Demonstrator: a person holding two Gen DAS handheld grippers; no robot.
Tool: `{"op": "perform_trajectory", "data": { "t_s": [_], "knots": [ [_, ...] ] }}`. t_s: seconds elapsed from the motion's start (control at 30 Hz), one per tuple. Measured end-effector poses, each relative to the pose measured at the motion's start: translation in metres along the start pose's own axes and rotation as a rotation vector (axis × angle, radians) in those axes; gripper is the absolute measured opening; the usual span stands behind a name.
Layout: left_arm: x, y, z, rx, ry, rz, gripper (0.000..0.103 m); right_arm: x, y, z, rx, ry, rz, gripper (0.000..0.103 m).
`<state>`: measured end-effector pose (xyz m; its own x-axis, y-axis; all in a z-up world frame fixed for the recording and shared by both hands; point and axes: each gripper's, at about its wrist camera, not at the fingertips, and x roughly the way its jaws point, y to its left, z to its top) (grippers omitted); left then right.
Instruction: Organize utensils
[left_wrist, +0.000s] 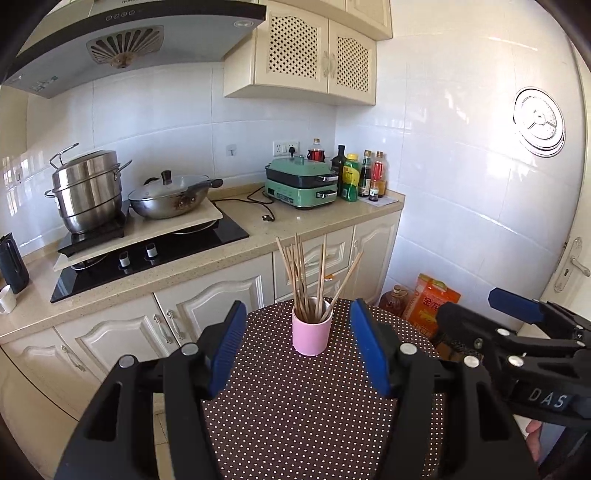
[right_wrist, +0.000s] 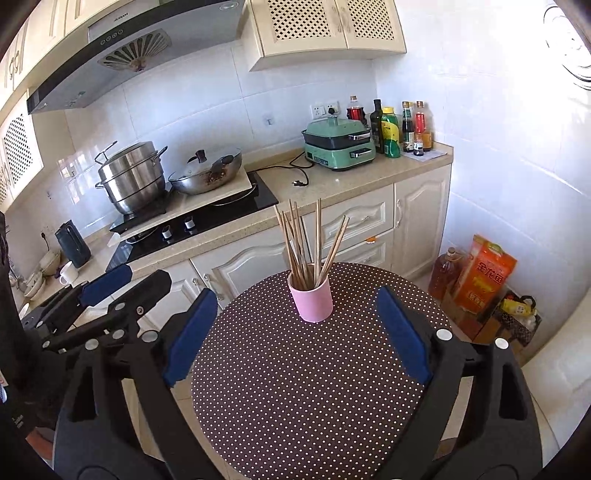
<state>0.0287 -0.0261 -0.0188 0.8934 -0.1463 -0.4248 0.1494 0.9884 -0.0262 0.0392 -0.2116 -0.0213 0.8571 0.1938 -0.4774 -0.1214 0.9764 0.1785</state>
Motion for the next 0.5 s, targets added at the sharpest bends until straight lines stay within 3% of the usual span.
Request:
{"op": "perform_trajectory", "data": {
  "t_s": [0.5],
  "knots": [
    [-0.011,0.003,-0.010,-0.007,-0.004,0.007,0.059,-0.013,0.006,-0.012,-0.024,-0.011,-0.014,0.087]
  ]
}}
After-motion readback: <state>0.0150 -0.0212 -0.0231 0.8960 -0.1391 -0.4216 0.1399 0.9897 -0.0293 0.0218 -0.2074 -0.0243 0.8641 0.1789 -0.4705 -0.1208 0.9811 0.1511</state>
